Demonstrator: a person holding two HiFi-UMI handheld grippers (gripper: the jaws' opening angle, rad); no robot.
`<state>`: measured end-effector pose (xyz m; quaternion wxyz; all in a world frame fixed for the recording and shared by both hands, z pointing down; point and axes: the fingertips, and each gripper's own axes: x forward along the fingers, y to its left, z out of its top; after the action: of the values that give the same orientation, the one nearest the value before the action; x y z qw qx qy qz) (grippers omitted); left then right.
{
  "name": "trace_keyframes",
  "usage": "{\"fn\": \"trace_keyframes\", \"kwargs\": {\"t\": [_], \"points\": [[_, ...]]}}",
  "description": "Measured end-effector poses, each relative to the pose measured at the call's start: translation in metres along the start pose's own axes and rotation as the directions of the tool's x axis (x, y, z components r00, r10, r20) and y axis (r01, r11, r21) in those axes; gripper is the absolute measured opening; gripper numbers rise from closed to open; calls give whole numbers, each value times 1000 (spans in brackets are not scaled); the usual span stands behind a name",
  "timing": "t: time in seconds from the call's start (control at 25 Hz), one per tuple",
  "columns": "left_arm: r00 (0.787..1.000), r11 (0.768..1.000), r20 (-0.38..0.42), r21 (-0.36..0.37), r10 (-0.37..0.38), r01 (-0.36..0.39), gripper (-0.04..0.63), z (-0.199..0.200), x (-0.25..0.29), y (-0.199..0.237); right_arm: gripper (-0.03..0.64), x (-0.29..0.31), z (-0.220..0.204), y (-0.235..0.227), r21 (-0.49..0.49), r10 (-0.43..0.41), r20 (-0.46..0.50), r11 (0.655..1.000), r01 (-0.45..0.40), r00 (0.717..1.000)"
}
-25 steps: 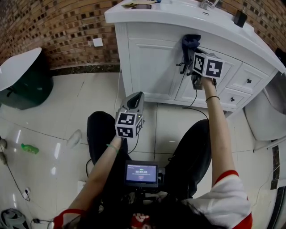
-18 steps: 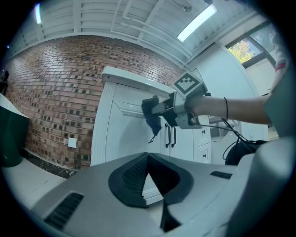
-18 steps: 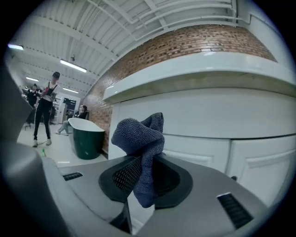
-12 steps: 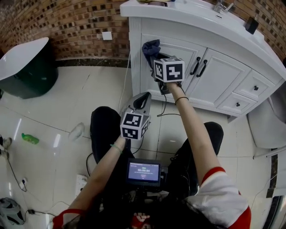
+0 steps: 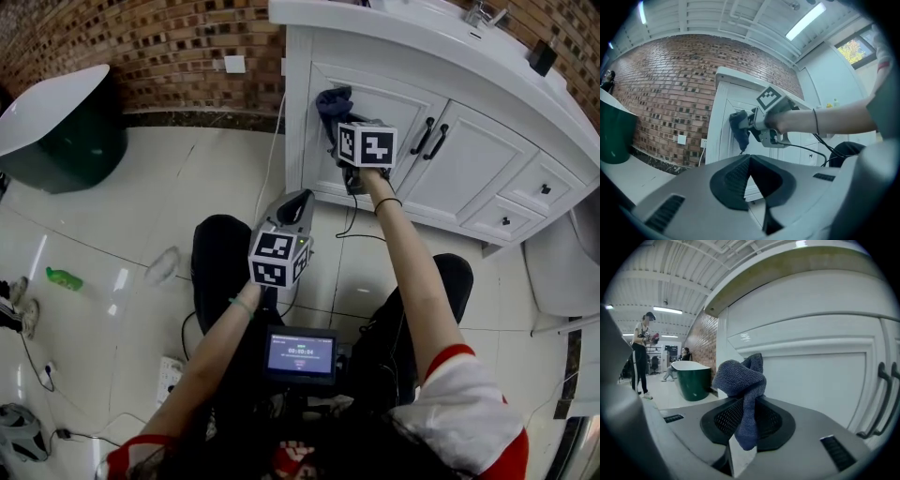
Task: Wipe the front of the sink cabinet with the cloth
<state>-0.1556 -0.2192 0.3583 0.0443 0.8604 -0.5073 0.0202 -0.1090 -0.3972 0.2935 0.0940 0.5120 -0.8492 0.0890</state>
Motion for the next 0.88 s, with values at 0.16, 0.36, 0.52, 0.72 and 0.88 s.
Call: {"fn": "trace_keyframes", "kwargs": {"t": [0.16,0.36,0.52,0.72,0.88], "points": [[1000,1000,-11,0,-14,14,32,-5,7,-9,86,-24,-11,-46,15,-57,-4,998,57,998],[999,998,-22,34,-47,47,32,-10,15,-26,86,-56,-23,-99,32,-163,2,986,163,987],[998,997,-32,50,-61,63,32,-15,19,-36,86,-73,-30,-126,57,-213,1,975,212,977],[997,996,-33,52,-72,74,32,-16,21,-41,86,-89,-31,-145,86,-241,14,967,239,970],[997,996,-26,46,-70,71,32,-15,22,-38,86,-87,-35,-137,69,-244,15,968,243,970]]}}
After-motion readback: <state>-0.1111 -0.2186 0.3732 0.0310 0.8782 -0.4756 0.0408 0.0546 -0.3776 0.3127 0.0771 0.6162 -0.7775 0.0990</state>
